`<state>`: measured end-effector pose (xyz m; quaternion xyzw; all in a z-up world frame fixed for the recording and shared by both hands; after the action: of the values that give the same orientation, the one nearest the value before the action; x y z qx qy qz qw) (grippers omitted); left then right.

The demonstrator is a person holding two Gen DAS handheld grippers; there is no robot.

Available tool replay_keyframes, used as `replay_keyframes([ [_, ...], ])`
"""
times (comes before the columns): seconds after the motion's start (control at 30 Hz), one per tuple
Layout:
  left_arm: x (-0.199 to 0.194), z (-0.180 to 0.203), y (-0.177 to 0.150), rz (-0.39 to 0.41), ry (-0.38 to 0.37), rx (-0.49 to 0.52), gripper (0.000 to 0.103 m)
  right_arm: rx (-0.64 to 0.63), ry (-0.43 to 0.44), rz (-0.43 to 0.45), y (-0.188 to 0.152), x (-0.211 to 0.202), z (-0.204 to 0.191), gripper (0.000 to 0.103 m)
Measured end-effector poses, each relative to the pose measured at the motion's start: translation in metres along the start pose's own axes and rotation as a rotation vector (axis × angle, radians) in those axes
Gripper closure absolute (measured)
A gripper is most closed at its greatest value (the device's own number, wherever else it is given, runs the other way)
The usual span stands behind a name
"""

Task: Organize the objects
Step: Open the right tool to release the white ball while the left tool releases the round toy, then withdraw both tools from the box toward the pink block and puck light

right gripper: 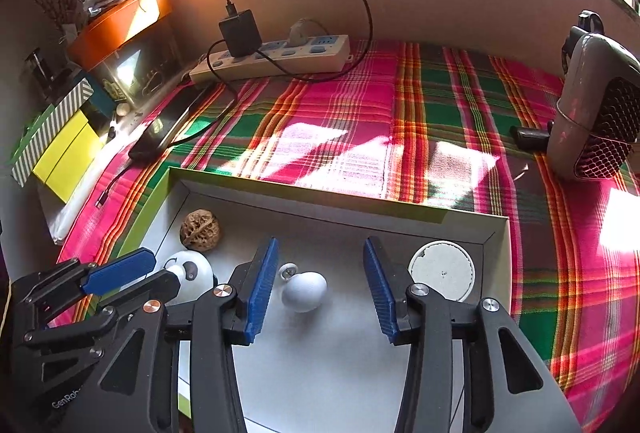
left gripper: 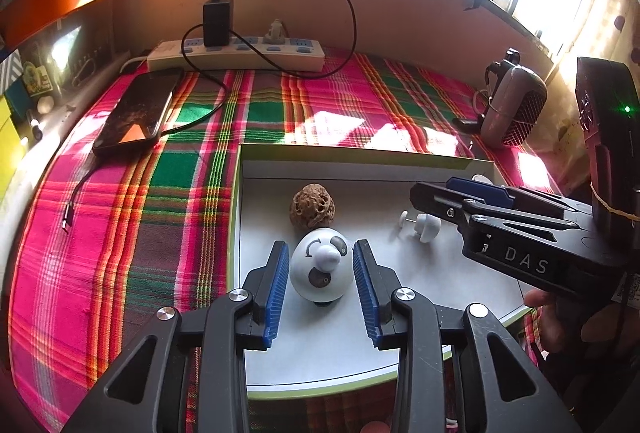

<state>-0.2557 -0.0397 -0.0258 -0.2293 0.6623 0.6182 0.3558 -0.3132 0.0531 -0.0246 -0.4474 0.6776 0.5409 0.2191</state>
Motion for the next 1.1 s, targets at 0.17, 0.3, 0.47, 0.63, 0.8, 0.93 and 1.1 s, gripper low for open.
replay_keyframes([
  [0.17,-0.014,0.003,-0.002,0.022,0.001,0.007,0.072,-0.012,-0.003,0.02,-0.004,-0.013,-0.002,0.057],
  [0.3,-0.025,0.005,-0.005,0.032,0.0,0.012,0.072,-0.006,-0.007,0.04,-0.008,-0.026,0.0,0.057],
  [0.47,-0.039,0.006,-0.013,0.046,0.0,0.005,0.071,0.015,-0.014,0.064,-0.015,-0.044,0.008,0.057],
  [0.63,-0.052,0.008,-0.025,0.052,-0.001,-0.001,0.071,0.022,-0.024,0.094,-0.023,-0.066,0.013,0.057],
  [0.8,-0.064,0.013,-0.036,0.057,-0.001,0.012,0.071,0.006,-0.05,0.131,-0.036,-0.087,0.018,0.057],
  [0.93,-0.071,0.015,-0.044,0.059,-0.006,0.011,0.071,0.016,-0.059,0.147,-0.048,-0.1,0.024,0.057],
  [1.1,-0.075,0.02,-0.055,0.056,-0.026,0.01,0.071,0.036,-0.069,0.16,-0.061,-0.111,0.032,0.057],
])
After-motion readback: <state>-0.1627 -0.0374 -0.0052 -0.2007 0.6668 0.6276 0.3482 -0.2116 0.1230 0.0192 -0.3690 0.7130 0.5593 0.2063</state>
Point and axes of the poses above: each gripper's, at about its wrist camera, not at the fingertips, and x roughly the way its jaws point, z to its right, y to its top, the point moved 7 cm from there along x, roughly the way its jaws point, and after that the axes turned 15 degrees about x, right-handed, at the moved point
